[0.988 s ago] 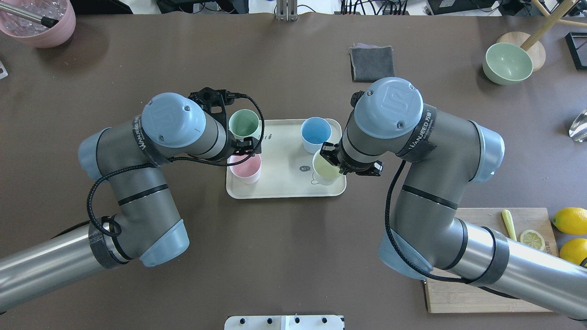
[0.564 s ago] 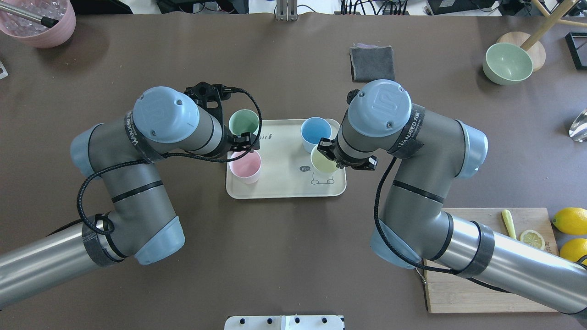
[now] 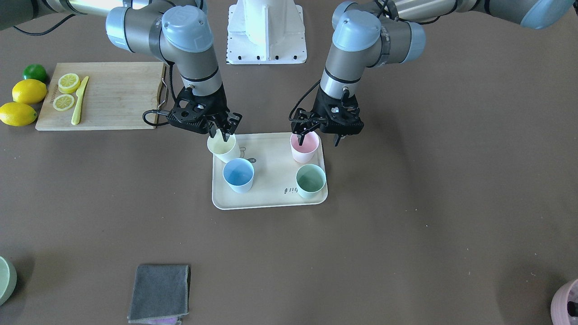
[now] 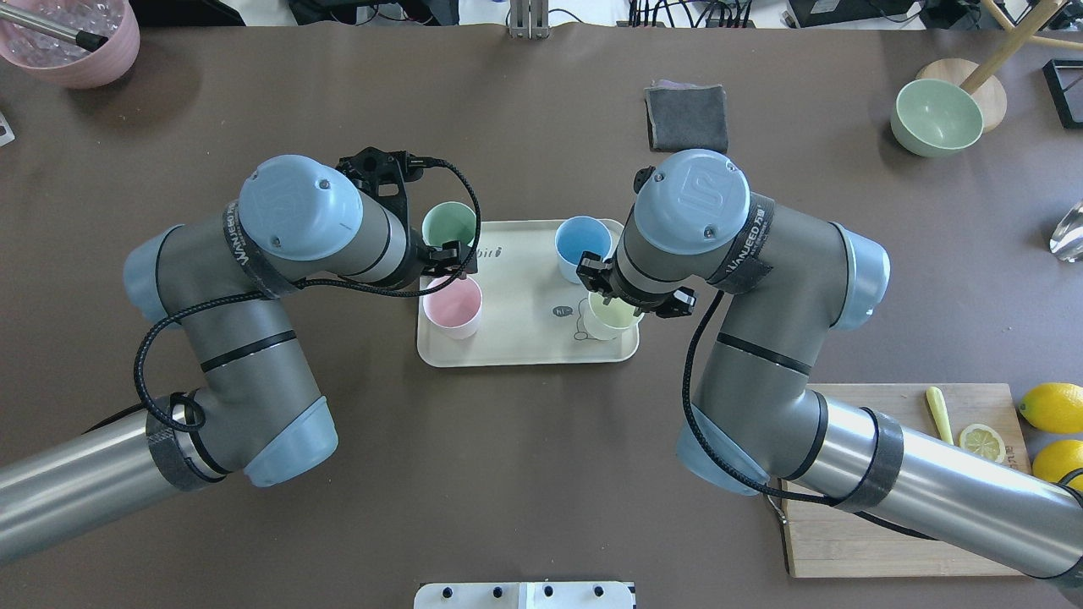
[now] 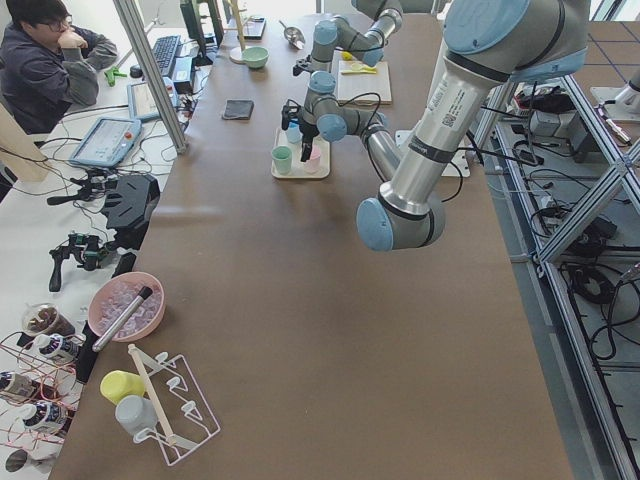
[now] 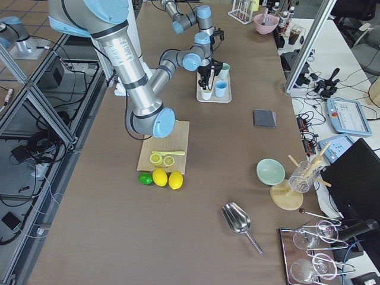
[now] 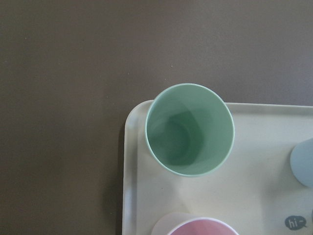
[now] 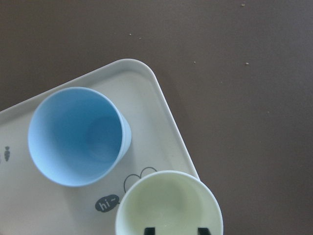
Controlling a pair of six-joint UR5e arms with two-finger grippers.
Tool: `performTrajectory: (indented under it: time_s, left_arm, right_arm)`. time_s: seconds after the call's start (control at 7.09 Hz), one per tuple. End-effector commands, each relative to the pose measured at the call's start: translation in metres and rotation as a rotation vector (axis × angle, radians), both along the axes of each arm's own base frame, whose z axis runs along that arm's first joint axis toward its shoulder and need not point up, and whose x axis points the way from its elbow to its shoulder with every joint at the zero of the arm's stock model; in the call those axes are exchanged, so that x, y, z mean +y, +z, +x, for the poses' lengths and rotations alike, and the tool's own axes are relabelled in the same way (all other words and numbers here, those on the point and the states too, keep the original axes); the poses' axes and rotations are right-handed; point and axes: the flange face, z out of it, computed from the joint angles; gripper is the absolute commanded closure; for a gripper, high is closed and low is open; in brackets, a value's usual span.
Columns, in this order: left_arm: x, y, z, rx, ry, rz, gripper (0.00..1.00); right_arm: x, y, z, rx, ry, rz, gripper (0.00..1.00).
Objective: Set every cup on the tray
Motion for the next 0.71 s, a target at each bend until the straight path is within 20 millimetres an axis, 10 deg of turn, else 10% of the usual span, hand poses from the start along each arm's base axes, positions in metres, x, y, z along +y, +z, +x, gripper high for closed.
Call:
performTrajectory:
  time_s: [0.0,0.28,0.56]
  left_arm:
    - [-0.008,-0.004,-0.013,0.015,-0.002,-0.01,0.02]
    - [-0.016,-0.01,-0.05,0.03,0.007,-0.043,0.02]
    - [-0.023,-0.004,-0.132,-0.017,0.054,-0.001,0.02]
  right_arm:
    - [-0.005,-0.005,0.009,-0.008,0.0,0.021,0.0]
    - [-0.022,-0.011,0.037,-0.018,0.003,0.048,0.0]
    - [-0.047,0.023,0.107,-0.001,-0.066,0.107,0.0]
